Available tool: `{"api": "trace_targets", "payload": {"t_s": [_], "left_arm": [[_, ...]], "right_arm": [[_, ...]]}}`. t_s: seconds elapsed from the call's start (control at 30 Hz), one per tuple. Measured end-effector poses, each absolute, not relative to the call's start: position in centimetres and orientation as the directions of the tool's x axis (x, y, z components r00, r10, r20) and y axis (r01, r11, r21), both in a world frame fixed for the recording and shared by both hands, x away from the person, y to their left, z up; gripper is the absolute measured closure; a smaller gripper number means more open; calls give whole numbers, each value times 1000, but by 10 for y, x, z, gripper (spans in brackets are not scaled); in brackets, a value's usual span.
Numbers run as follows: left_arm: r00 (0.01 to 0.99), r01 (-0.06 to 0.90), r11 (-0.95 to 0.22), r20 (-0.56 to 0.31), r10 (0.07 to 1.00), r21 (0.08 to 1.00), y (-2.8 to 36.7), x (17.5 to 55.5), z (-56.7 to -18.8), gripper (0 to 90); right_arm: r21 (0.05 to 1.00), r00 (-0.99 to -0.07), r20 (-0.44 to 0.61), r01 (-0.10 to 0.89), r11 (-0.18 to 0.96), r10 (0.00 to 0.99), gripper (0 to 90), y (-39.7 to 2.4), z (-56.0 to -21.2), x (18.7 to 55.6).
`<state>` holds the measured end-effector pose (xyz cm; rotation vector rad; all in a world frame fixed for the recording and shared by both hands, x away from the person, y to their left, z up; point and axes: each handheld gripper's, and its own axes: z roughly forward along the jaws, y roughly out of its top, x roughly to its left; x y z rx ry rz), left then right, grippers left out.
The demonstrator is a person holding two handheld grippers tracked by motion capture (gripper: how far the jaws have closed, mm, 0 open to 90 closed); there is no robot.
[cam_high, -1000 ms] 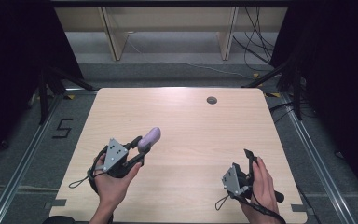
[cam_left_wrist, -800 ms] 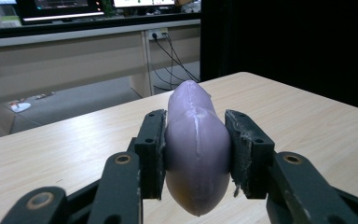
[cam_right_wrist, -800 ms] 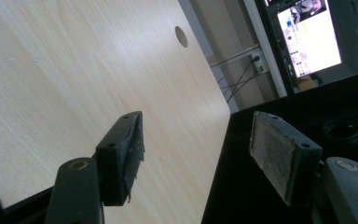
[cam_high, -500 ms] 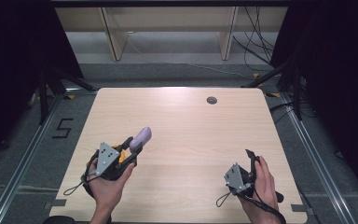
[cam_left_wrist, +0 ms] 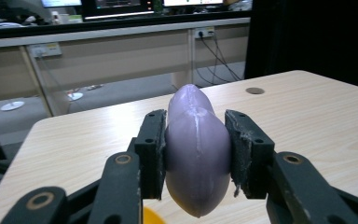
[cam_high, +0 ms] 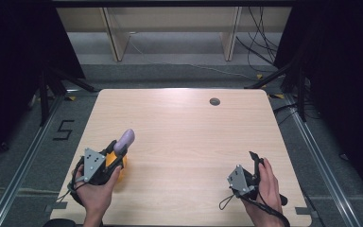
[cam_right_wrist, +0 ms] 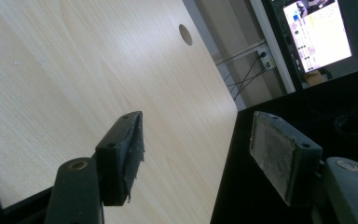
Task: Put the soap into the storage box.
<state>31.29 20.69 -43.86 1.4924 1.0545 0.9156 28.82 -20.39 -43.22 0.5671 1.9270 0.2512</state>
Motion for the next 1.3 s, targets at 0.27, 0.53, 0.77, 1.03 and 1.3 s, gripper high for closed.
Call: {"api": "trace_targets", "payload": {"t_s": [0.27, 0.53, 0.77, 1.03, 1.3], "left_arm": [[269, 156, -68, 24, 963, 985, 216, 310, -444, 591], [219, 155, -61, 26, 975, 986, 224, 309, -446, 591], [163, 157, -56, 30, 986, 986, 227, 307, -454, 591], [118, 172, -54, 33, 992, 984, 228, 308, -465, 591], [102, 185, -56, 37, 994, 981, 227, 306, -472, 591]], "right_arm": [[418, -330, -807, 264, 869, 489, 354, -205, -432, 289], [431, -329, -800, 268, 862, 503, 354, -203, -432, 288], [429, -337, -797, 268, 862, 502, 354, -202, -433, 288], [412, -339, -809, 254, 875, 480, 355, -203, -432, 290], [420, -338, -804, 258, 870, 489, 355, -202, -432, 289]]}}
